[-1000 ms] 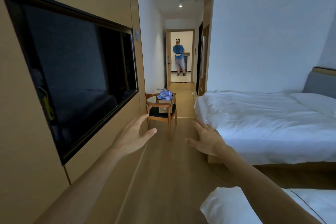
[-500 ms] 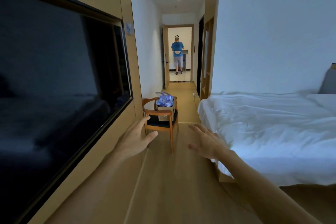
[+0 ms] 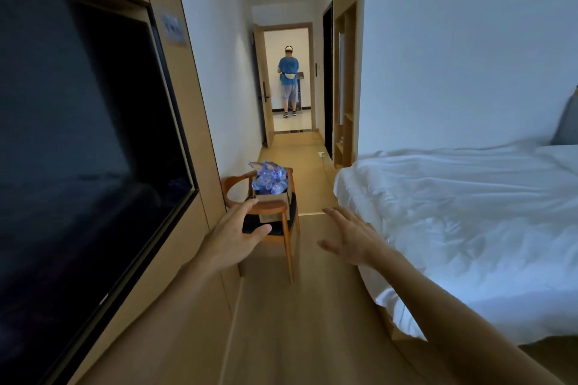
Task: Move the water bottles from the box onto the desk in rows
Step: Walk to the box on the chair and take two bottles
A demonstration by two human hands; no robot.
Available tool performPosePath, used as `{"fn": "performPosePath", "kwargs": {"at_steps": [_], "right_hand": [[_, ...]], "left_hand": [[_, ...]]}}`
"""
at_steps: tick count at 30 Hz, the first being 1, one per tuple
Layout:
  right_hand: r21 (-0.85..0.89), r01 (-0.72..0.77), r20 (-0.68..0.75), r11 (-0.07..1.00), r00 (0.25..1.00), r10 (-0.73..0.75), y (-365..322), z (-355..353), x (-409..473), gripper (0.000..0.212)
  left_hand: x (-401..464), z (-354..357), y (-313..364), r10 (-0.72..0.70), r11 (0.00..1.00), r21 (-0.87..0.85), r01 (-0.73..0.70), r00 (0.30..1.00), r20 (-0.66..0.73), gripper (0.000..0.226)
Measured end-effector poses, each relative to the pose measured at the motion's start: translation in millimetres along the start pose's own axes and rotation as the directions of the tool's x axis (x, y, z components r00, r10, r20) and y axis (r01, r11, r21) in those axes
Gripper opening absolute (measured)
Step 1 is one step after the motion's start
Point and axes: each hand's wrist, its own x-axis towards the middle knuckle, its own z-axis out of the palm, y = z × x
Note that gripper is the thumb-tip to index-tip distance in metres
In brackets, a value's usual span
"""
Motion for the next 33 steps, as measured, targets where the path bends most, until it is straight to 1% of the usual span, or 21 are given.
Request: {"fn": "performPosePath", "kwargs": {"at_steps": [4,10,16,21,27,33], "right_hand": [[0.034,0.024,0.008,0.999,1.0,-0.024,34,16,88,0.081],[0.078,0.049,0.036,0.996,0.998,-0.052,79,20,220,0.083],[0.087,0.059,0.072,0.994,0.995,-0.066,115,38,321,0.082],[0.08,0.053,0.105,0.995,0.993,-0.062,148,64,404,0.081],[0.107,0.032,0.133,0.994,0.99,-0.046,180,94,524,0.079],[0.133,0.019,0.138,0.991,0.99,-0.038,206,109,638,0.076]], "left_hand": [[83,30,-24,0.007,1.0,-0.001,-0.007,1.0,0.006,0.065],[203,61,-47,-0.036,0.999,-0.023,0.037,0.999,0.016,0.066],[298,89,-77,-0.072,0.995,-0.073,0.073,0.997,0.018,0.066],[377,120,-115,-0.125,0.985,-0.117,0.13,0.991,0.049,0.07],[487,156,-162,-0.125,0.982,-0.14,0.127,0.992,0.024,0.067],[605,184,-207,-0.152,0.971,-0.17,0.166,0.984,0.091,0.064]]}}
